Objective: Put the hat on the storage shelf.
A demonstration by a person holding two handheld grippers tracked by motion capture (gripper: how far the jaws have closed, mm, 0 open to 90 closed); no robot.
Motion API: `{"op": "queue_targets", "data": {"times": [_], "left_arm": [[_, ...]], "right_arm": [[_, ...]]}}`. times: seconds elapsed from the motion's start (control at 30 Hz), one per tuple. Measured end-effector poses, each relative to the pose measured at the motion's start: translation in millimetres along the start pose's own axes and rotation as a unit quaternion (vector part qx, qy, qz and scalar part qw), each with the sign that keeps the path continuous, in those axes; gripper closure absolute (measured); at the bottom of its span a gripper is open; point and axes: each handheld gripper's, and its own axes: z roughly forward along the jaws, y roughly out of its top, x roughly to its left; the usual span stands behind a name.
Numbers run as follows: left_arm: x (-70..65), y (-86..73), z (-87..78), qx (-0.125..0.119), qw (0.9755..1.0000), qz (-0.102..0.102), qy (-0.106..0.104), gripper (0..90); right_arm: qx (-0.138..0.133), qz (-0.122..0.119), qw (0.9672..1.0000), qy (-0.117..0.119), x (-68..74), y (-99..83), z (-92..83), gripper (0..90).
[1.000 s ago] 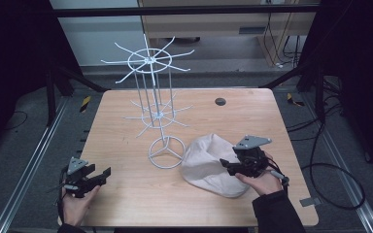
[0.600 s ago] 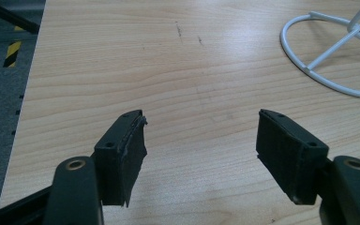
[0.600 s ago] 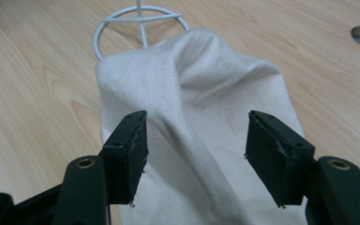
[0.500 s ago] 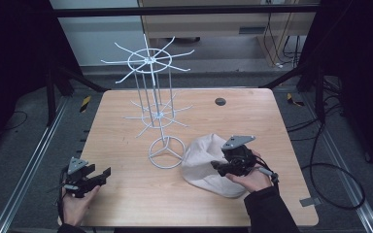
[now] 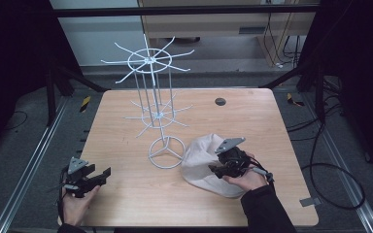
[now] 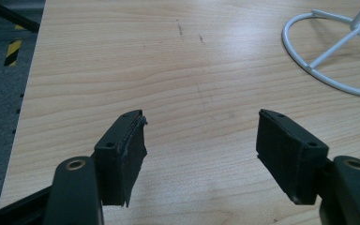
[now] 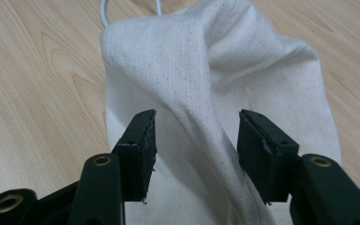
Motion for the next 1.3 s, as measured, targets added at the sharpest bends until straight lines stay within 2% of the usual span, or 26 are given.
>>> {"op": "queue_targets", "data": {"times": [0.37, 0.7, 1.07, 1.3], "left_arm": [[-0.2, -0.2, 1.0, 0.003, 1.0000, 0.001, 0.000, 32.9], [-0.3, -0.3, 1.6, 0.005, 1.0000, 0.001, 0.000, 32.9], [-0.1, -0.2, 1.5, 0.006, 1.0000, 0.003, 0.000, 32.9], [-0.3, -0.2, 1.7, 0.006, 1.0000, 0.002, 0.000, 32.9]], "right_arm": [[0.020, -0.006, 0.9998, 0.000, -4.3, -1.1, 9.0, 57.8], [0.059, -0.022, 0.9980, 0.008, -5.9, 0.5, 21.2, 67.7], [0.072, -0.029, 0.9970, 0.001, -7.6, 1.2, 25.5, 84.4], [0.074, -0.028, 0.9969, -0.001, -9.1, 4.6, 22.1, 87.5]]}}
